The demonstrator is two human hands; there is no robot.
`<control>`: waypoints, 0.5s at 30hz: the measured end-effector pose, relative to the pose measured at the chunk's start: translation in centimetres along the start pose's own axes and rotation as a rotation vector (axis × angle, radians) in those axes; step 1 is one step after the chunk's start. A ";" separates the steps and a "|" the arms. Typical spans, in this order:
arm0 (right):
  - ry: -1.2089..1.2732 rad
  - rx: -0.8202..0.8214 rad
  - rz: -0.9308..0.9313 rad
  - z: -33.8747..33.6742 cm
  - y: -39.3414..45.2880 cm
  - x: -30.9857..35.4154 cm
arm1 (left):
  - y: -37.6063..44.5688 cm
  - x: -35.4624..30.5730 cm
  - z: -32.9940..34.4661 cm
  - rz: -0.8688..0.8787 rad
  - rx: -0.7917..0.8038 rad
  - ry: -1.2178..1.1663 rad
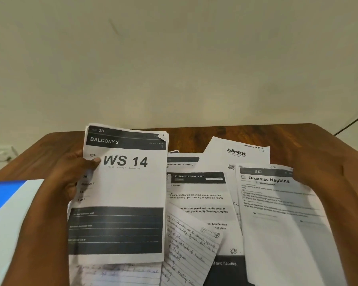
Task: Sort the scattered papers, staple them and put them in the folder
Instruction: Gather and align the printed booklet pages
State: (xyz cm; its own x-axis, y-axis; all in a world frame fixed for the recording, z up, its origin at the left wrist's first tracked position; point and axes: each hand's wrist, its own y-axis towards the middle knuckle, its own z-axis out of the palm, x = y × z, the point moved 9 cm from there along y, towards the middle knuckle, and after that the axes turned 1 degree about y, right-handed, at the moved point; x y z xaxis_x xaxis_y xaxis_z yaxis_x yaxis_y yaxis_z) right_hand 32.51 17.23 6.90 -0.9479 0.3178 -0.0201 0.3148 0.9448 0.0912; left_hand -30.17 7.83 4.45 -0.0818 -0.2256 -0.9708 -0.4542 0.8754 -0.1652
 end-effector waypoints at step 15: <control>0.604 0.232 -0.317 1.0 -7.9 13.9 | -0.2 0.3 -0.6 -0.023 -0.009 -0.014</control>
State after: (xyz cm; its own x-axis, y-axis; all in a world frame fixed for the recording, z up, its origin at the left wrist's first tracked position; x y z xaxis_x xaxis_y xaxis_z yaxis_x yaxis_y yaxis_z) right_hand 16.91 14.30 4.96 -0.8352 -0.0114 0.5498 -0.0417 0.9982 -0.0427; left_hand -30.65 7.36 4.31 -0.0589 -0.2398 -0.9690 -0.4634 0.8663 -0.1862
